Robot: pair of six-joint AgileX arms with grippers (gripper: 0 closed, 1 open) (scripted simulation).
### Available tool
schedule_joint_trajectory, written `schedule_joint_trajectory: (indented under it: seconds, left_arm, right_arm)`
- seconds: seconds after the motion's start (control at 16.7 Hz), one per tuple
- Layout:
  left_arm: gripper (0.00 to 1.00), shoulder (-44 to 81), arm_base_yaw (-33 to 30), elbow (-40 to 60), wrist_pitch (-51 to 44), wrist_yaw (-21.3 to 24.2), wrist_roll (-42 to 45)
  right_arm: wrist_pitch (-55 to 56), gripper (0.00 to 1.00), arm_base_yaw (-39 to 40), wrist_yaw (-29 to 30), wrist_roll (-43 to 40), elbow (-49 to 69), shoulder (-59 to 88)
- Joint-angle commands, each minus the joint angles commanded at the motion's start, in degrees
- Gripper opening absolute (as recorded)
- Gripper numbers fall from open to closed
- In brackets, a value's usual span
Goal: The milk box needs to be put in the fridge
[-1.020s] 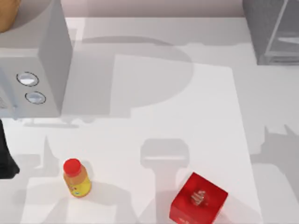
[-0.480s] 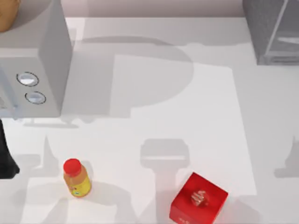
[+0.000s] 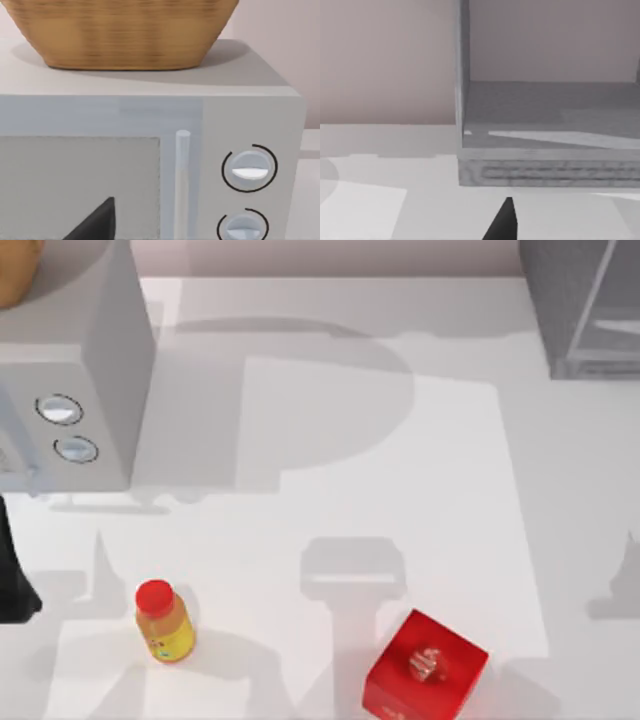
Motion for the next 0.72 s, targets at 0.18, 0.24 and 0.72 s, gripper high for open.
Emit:
schedule_joint_trajectory:
  seconds: [0.18,0.24,0.72]
  left_arm:
    - [1.00,0.0,0.0,0.0,0.0,0.0,0.0]
    - [1.00,0.0,0.0,0.0,0.0,0.0,0.0]
    - [1.00,0.0,0.0,0.0,0.0,0.0,0.0]
  right_arm:
    - [3.9,0.00,-0.9,-1.0,-0.2,3.1,7.0]
    - [5.9,0.00,-1.4,-1.4,-0.1,4.7,10.6]
    - [28.7,0.00,-6.7,-6.2,1.9,23.4,52.4]
